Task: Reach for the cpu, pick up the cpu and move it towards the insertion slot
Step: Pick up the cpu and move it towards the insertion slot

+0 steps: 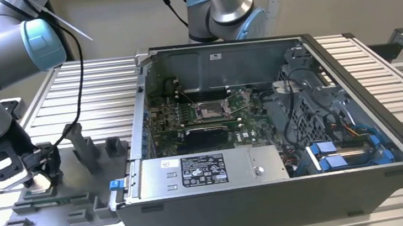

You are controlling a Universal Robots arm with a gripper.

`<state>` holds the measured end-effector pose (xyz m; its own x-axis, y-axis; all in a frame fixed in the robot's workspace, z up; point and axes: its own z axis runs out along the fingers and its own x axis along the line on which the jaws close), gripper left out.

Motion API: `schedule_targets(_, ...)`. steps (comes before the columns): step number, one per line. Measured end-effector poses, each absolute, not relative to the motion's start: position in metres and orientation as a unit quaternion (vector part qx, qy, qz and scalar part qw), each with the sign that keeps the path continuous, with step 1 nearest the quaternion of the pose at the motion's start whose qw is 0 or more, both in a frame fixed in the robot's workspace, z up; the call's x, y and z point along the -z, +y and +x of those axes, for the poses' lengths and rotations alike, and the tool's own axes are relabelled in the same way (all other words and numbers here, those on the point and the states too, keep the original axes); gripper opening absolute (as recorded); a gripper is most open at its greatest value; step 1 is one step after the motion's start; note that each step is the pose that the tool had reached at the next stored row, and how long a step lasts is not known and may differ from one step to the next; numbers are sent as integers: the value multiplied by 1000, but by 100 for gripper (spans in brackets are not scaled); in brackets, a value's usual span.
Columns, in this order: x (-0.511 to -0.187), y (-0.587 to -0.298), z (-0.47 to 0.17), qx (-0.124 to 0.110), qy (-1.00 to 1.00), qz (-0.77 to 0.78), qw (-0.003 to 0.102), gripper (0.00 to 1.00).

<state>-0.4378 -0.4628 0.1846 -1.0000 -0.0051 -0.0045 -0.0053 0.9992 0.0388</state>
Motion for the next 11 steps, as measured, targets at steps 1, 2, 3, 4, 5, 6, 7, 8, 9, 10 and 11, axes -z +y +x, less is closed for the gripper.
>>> schedule_targets(1, -185, -463, -438, -19, 1000, -3, 2, 0)
schedule_targets(2, -185, -463, -438, -19, 1000, -3, 2, 0)
schedule_targets(3, -185, -463, -438, -19, 1000, -3, 2, 0)
schedule_targets(4, -185, -463, -438, -19, 1000, -3, 2, 0)
schedule_targets(5, -185, -463, -438, -19, 1000, -3, 2, 0)
schedule_targets(6, -185, -463, -438, -20, 1000, -3, 2, 0)
schedule_targets(7, -186, -463, -438, -20, 1000, -3, 2, 0)
schedule_targets(8, -190, -463, -438, -19, 1000, -3, 2, 0)
schedule_targets(9, -194, -463, -438, -19, 1000, -3, 2, 0)
schedule_targets(10, -198, -463, -438, -19, 1000, -3, 2, 0)
schedule_targets(11, -202, -463, -438, -19, 1000, -3, 2, 0)
